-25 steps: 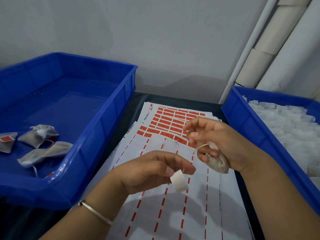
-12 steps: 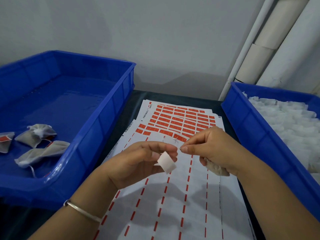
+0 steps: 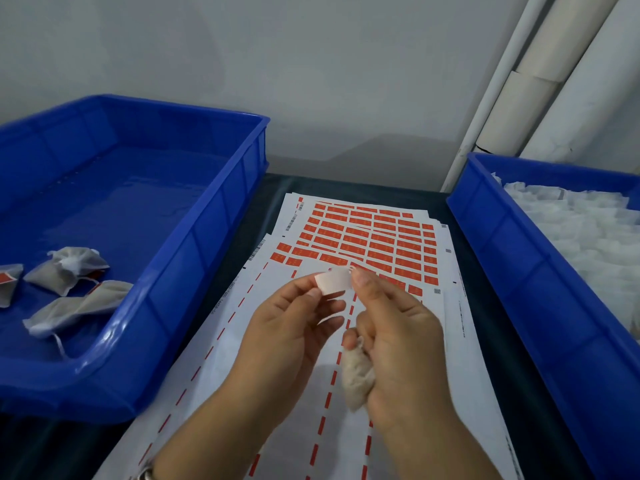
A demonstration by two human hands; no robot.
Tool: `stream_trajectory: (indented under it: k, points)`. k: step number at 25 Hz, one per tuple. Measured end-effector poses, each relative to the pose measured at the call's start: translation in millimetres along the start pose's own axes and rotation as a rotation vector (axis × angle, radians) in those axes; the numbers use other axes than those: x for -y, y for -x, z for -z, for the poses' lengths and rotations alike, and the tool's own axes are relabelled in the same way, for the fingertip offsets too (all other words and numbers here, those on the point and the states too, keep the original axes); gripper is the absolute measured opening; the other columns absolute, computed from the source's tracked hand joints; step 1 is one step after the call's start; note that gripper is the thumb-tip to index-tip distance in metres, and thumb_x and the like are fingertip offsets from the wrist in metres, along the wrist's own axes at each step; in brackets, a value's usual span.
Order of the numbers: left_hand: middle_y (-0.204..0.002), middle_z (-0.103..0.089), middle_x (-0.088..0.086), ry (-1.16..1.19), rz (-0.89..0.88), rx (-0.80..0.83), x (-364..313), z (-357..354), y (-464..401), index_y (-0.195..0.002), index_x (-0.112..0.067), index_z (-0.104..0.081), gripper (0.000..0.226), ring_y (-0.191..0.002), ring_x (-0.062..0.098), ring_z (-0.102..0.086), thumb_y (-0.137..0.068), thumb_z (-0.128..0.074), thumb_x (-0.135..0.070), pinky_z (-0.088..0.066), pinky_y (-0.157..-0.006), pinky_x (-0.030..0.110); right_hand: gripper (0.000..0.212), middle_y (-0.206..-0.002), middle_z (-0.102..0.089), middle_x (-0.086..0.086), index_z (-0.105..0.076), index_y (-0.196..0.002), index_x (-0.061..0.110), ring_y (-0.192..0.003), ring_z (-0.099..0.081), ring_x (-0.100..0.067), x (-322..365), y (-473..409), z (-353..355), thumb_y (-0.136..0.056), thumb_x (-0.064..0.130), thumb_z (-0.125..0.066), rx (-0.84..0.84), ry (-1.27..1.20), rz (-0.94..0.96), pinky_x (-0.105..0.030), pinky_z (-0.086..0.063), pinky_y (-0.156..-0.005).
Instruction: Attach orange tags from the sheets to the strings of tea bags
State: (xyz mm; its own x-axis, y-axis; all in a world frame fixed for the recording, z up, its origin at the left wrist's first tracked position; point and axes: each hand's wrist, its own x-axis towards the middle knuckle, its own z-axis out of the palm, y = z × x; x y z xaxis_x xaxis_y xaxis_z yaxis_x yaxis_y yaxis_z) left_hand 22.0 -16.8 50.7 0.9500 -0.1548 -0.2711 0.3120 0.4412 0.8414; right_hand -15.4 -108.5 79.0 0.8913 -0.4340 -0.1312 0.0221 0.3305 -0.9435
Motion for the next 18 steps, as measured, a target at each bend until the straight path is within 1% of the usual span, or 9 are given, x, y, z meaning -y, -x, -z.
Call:
stream_trajectory:
  k: [2,3,5,7,10,12,14,16,18]
  points:
    - [-0.092,-0.073,0.005,0.001,-0.028,-0.002,3.6,-3.5,3.7,-0.092,-0.018,-0.071,0.029,-0.085,0.02,-0.071,-0.096,-0.043,-0.015,-0.058,-0.073,0.029,0.012,-0.07,-0.07,0.018,-0.072,-0.067,0.047,-0.06,-0.066,-0.001,-5.3,0.3,-4.7,-0.057,0.043,-0.067,-0.064,0.02,0.059,-0.013,-0.047,-0.05]
    - [-0.094,-0.073,0.004,0.007,-0.038,0.0,4.9,-4.8,5.0,-0.095,-0.018,-0.07,0.027,-0.088,0.021,-0.07,-0.095,-0.044,-0.016,-0.057,-0.078,0.032,0.011,-0.073,-0.07,0.022,-0.07,-0.065,0.051,-0.068,-0.067,0.002,-6.6,0.4,-6.2,-0.058,0.043,-0.066,-0.087,0.03,0.097,-0.011,-0.047,-0.049]
    - [-0.097,-0.073,0.003,0.019,-0.049,0.011,6.2,-6.6,7.5,-0.095,-0.02,-0.071,0.025,-0.091,0.02,-0.07,-0.093,-0.046,-0.018,-0.056,-0.081,0.034,0.013,-0.076,-0.069,0.028,-0.068,-0.062,0.054,-0.074,-0.065,0.009,-9.2,1.2,-7.1,-0.058,0.043,-0.064,-0.11,0.046,0.147,-0.007,-0.045,-0.047]
    - [-0.097,-0.073,0.003,0.025,-0.053,0.016,6.1,-7.2,8.7,-0.092,-0.021,-0.073,0.026,-0.091,0.02,-0.07,-0.092,-0.047,-0.02,-0.056,-0.08,0.033,0.014,-0.073,-0.067,0.031,-0.068,-0.059,0.053,-0.073,-0.063,0.013,-11.4,1.6,-6.9,-0.061,0.04,-0.064,-0.115,0.062,0.16,-0.004,-0.042,-0.045]
    - [-0.097,-0.073,0.001,0.047,-0.052,0.022,4.8,-8.5,8.6,-0.087,-0.025,-0.074,0.029,-0.09,0.019,-0.07,-0.093,-0.046,-0.019,-0.057,-0.076,0.03,0.023,-0.066,-0.066,0.031,-0.069,-0.052,0.036,-0.064,-0.062,0.013,-18.4,-0.7,-3.0,-0.073,0.026,-0.069,-0.124,0.084,0.167,-0.003,-0.04,-0.042]
    - [-0.096,-0.073,0.0,0.064,-0.046,0.025,3.9,-8.7,8.7,-0.086,-0.028,-0.074,0.031,-0.09,0.018,-0.07,-0.093,-0.045,-0.019,-0.057,-0.075,0.029,0.024,-0.063,-0.065,0.031,-0.066,-0.056,0.034,-0.061,-0.062,0.011,-20.6,-1.1,-1.0,-0.076,0.021,-0.07,-0.121,0.092,0.165,-0.003,-0.039,-0.041]
    - [-0.097,-0.073,0.001,0.065,-0.04,0.028,4.1,-8.6,8.9,-0.087,-0.025,-0.074,0.03,-0.091,0.018,-0.07,-0.093,-0.046,-0.019,-0.056,-0.079,0.031,0.021,-0.065,-0.066,0.028,-0.07,-0.054,0.033,-0.06,-0.063,0.008,-21.3,-1.3,-0.5,-0.074,0.026,-0.069,-0.134,0.08,0.169,-0.005,-0.041,-0.041]
    - [-0.098,-0.073,0.001,0.041,-0.04,0.013,6.8,-8.5,8.8,-0.091,-0.02,-0.073,0.027,-0.092,0.019,-0.07,-0.093,-0.046,-0.018,-0.055,-0.084,0.034,0.009,-0.069,-0.069,0.025,-0.072,-0.063,0.044,-0.06,-0.065,0.001,-17.5,-1.6,-2.0,-0.066,0.039,-0.066,-0.143,0.062,0.191,-0.009,-0.045,-0.044]
    - [-0.096,-0.073,0.0,0.005,-0.045,0.002,9.8,-8.7,9.8,-0.096,-0.018,-0.069,0.021,-0.091,0.018,-0.07,-0.091,-0.048,-0.018,-0.056,-0.083,0.034,0.018,-0.075,-0.069,0.025,-0.068,-0.076,0.052,-0.068,-0.067,0.0,-15.8,-3.3,-2.9,-0.06,0.047,-0.064,-0.135,0.1,0.242,-0.012,-0.049,-0.048]
